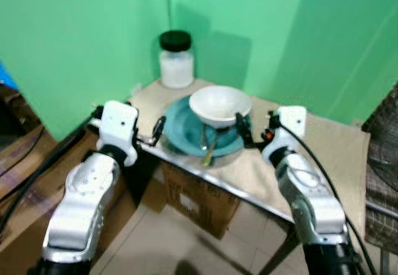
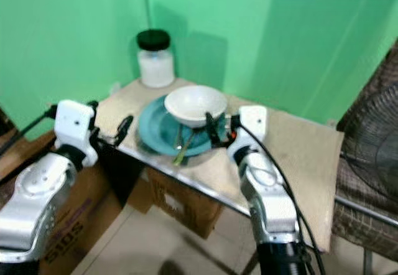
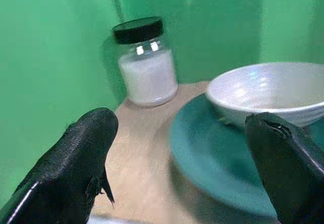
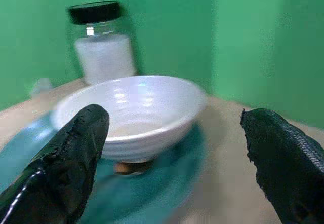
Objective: Setting the table
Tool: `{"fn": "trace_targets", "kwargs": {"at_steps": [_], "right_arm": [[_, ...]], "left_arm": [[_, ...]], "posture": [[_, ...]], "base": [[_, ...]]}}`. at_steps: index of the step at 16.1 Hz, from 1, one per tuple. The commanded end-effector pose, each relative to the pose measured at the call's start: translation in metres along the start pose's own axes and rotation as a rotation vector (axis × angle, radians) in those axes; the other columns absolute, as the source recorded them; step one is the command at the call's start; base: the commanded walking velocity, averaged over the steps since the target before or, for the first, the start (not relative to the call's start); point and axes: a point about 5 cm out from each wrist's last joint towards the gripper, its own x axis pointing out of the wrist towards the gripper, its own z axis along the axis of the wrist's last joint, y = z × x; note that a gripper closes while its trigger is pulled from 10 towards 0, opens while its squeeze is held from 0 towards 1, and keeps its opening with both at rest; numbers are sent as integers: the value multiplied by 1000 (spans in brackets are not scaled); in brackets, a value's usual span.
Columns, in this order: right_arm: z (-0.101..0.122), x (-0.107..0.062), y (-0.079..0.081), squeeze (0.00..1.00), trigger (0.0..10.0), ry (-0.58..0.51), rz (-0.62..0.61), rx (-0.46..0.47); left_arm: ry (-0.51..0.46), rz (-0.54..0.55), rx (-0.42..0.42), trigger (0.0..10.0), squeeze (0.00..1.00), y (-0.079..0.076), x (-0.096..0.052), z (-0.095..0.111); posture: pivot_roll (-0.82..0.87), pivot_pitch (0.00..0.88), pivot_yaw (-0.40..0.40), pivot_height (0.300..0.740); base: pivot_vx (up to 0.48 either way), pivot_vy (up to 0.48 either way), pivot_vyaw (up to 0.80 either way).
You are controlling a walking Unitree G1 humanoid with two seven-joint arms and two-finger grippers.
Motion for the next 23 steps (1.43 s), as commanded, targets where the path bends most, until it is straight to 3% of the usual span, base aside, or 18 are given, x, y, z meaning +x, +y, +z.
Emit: {"fn": "trace_targets", "kwargs": {"at_steps": [1,11,12,14,17,18,20,23], "right_arm": [[4,1,-6,0,10000,-5,-25,-8],[21,20,-11,0,10000,84,-106,63],[18,28,-13,0,10000,163,-109,92],[17,32,-13,0,10000,218,-111,140],[12,44,-18,0,10000,353,-159,295],[11,50,-16,0,10000,378,-147,380],[13,57,-14,0,10000,393,-121,461],[16,68,-12,0,10000,414,-114,504]], "left_arm": [[-4,-27,-1,10000,0,-6,1,1],[-4,-76,-9,10000,0,-11,0,1],[-23,-154,-12,10000,0,-17,-1,2],[-9,-195,-6,10000,0,-19,-1,1],[-4,-243,3,10000,0,-21,-2,0],[4,-264,9,10000,0,-22,-3,0],[15,-296,15,10000,0,-23,-4,-2],[35,-330,25,10000,0,-24,-8,-5]], "posture": [[109,0,8,740],[97,0,8,740],[95,0,7,740],[87,0,9,740],[86,0,9,740],[89,0,10,740],[90,0,10,740],[91,0,8,740]], "base": [[289,0,0],[255,0,0],[0,0,0],[0,0,0],[0,0,0],[0,0,0],[0,0,0],[0,0,0]]}}
